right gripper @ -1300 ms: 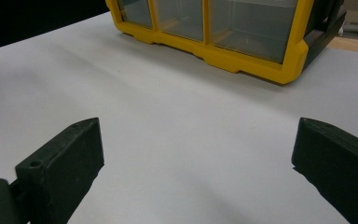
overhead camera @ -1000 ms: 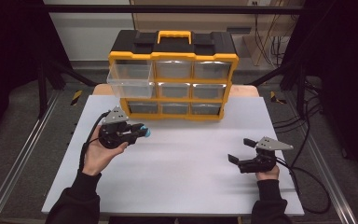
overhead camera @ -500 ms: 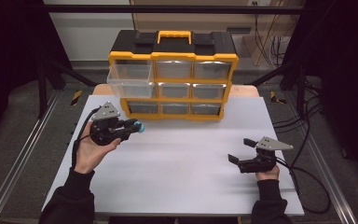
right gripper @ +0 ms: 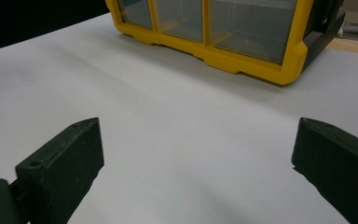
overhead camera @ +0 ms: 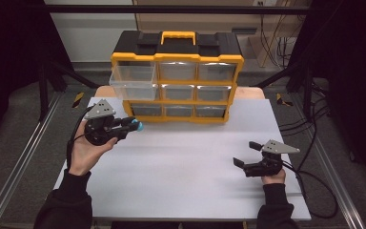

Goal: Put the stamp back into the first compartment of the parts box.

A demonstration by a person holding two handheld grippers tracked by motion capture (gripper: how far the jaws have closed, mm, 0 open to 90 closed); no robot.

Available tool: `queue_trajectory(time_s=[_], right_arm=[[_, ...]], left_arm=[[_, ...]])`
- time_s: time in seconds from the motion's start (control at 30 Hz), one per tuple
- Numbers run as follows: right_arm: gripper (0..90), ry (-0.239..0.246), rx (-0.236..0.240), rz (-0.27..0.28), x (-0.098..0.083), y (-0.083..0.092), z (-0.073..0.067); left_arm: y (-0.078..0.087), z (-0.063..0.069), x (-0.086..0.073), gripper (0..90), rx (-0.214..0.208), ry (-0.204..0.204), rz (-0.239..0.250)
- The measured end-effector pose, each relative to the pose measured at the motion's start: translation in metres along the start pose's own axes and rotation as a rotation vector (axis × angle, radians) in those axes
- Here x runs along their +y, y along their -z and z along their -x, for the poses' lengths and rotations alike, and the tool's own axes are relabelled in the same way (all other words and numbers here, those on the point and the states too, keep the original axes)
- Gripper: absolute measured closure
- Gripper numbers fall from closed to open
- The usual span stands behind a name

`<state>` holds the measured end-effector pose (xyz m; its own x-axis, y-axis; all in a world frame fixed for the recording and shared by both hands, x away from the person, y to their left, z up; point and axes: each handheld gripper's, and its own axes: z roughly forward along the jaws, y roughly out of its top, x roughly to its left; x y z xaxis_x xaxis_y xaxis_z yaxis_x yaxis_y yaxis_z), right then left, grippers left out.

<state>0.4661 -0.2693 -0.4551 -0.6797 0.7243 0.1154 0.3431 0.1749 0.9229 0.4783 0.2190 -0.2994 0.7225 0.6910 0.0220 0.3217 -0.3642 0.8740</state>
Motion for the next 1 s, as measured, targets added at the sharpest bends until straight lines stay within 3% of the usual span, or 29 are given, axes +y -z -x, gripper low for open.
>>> queue_trajectory(time_s=[1.0], right_arm=[[2.7, 0.002, 0.000, 0.000, 0.000, 0.000, 0.000]], left_arm=[[0.029, -0.003, 0.035, 72.7, 0.046, -0.037, 0.038]])
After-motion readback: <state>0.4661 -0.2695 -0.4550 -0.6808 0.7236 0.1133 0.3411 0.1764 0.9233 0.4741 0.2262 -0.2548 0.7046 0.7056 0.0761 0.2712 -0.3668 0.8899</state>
